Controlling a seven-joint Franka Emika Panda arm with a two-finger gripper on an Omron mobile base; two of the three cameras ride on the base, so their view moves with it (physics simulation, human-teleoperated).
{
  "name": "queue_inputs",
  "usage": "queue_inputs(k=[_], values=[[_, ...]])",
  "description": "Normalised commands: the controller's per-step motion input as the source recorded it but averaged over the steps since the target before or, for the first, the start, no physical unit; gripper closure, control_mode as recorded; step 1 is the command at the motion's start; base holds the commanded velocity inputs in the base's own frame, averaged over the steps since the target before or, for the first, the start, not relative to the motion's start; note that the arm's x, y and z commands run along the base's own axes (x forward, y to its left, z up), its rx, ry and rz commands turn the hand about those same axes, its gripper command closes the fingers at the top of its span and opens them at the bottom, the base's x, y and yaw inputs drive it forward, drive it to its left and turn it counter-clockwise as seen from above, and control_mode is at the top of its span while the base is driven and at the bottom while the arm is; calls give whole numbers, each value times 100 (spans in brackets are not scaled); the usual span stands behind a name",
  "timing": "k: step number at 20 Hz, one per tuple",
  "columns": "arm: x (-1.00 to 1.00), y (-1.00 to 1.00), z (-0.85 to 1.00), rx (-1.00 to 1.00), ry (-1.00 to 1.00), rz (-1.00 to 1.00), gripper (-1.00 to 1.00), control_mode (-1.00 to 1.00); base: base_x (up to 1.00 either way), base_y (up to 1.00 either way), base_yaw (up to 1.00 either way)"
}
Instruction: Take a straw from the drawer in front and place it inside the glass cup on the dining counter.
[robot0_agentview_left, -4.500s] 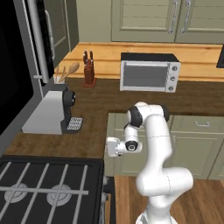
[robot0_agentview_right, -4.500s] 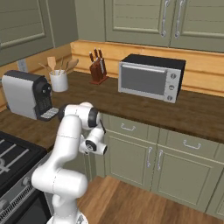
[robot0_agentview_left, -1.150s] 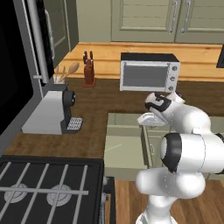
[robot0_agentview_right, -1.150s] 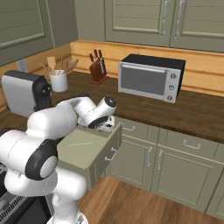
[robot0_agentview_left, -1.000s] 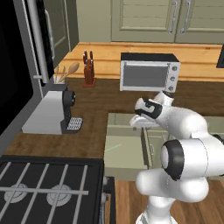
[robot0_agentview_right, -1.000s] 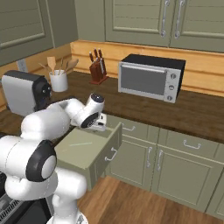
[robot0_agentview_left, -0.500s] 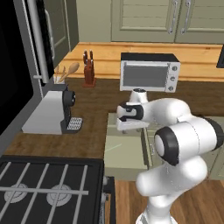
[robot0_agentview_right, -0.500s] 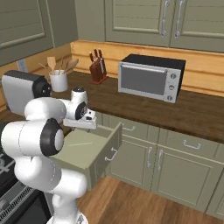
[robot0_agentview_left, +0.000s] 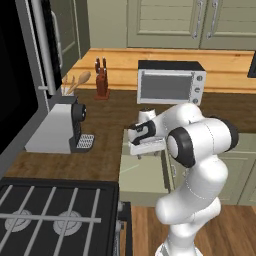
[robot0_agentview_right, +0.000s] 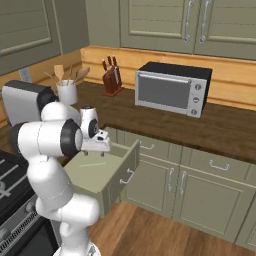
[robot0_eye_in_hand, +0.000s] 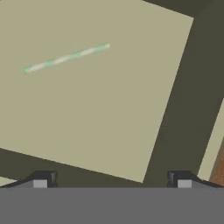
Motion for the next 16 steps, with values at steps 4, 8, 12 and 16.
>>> queue_inputs(k=[4, 8, 12, 16], values=[[0, -1, -43, -3, -2, -8, -100, -100, 0, 0, 0], [0, -12, -37, 0, -3, -8, -100, -100, 0, 0, 0], [2, -13, -24, 0, -3, -7, -100, -100, 0, 0, 0], [4, -23, -16, 0, -2, -5, -100, -100, 0, 0, 0]])
